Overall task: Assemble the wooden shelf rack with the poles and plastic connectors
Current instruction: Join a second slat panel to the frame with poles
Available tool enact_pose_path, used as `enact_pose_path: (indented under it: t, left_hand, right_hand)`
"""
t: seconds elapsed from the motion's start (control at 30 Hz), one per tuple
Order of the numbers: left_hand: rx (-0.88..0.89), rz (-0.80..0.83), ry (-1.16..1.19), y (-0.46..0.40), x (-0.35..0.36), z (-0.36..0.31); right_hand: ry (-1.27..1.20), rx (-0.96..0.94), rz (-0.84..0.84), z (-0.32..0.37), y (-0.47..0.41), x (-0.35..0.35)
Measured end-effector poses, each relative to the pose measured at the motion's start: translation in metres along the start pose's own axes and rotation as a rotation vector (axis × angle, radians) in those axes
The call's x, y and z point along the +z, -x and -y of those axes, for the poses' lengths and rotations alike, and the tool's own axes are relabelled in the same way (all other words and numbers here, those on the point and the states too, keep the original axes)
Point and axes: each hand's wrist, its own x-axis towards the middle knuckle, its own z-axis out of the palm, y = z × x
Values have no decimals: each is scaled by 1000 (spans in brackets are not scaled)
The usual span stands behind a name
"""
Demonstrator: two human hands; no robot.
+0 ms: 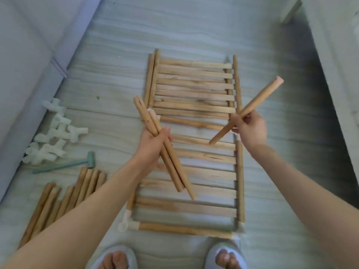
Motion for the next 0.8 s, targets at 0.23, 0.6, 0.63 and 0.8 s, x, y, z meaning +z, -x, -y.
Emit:
enact_pose_path:
  t: [0.23,0.6,0.63,0.8]
  left_hand:
    - [29,-83,65,-8,14,-1]
    - [7,-120,31,-1,0,14]
    - [9,-119,35,-1,0,14]
    - [12,-133,68,0,0,17]
  right_hand:
    - [-43,-18,-308,-31,-32,-37]
    - [42,-135,-292,-35,-39,-46]
    - [76,-152,-272,-34,-40,-46]
    - [163,-157,-246,-38,-44,-42]
